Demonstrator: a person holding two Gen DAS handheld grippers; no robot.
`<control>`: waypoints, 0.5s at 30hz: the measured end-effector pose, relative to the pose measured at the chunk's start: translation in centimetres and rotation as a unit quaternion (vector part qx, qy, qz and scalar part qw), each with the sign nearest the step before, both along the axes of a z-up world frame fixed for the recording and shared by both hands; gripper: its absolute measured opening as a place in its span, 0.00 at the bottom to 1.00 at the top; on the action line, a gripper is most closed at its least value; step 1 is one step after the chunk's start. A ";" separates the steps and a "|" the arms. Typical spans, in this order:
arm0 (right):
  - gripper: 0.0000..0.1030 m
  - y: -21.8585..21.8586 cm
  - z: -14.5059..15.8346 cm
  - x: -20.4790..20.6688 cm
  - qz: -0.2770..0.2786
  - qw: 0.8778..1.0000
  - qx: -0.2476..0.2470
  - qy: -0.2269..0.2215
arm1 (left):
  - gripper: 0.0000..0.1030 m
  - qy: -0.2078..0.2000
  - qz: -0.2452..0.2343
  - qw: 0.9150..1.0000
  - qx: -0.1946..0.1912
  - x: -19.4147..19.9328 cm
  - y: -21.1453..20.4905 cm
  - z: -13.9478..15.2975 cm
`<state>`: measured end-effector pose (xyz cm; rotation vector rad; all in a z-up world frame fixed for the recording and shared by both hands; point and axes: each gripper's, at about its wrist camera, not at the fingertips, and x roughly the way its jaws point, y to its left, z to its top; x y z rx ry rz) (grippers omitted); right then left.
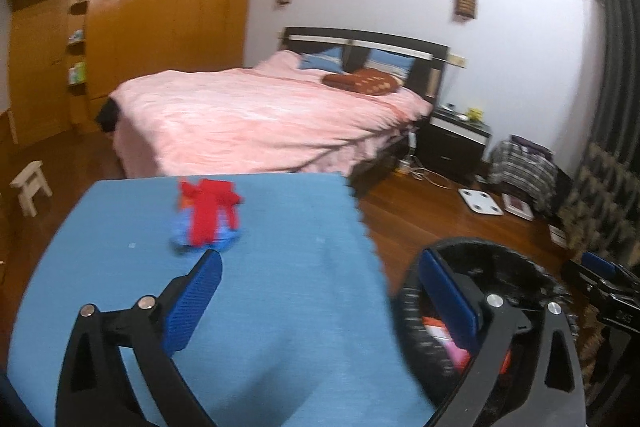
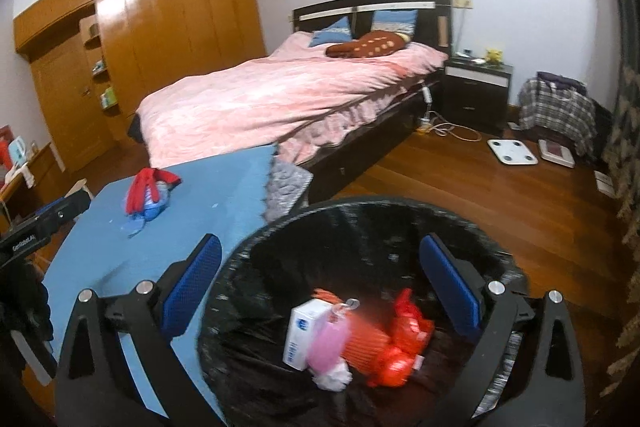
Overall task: Collect trash
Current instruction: 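Move both open tools back toward the red glove and blue bag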
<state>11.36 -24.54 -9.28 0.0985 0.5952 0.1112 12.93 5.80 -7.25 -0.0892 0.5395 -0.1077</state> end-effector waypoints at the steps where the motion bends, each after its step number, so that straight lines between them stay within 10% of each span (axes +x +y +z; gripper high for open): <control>1: 0.94 0.9 -0.1 0.6 0.008 1.000 0.000 0.001 | 0.94 0.000 0.010 1.000 0.002 0.1 0.9 -0.1; 15: 0.94 11.5 -0.9 7.8 0.094 0.996 -0.010 0.004 | 0.94 0.009 0.119 0.993 0.019 2.1 10.4 -2.6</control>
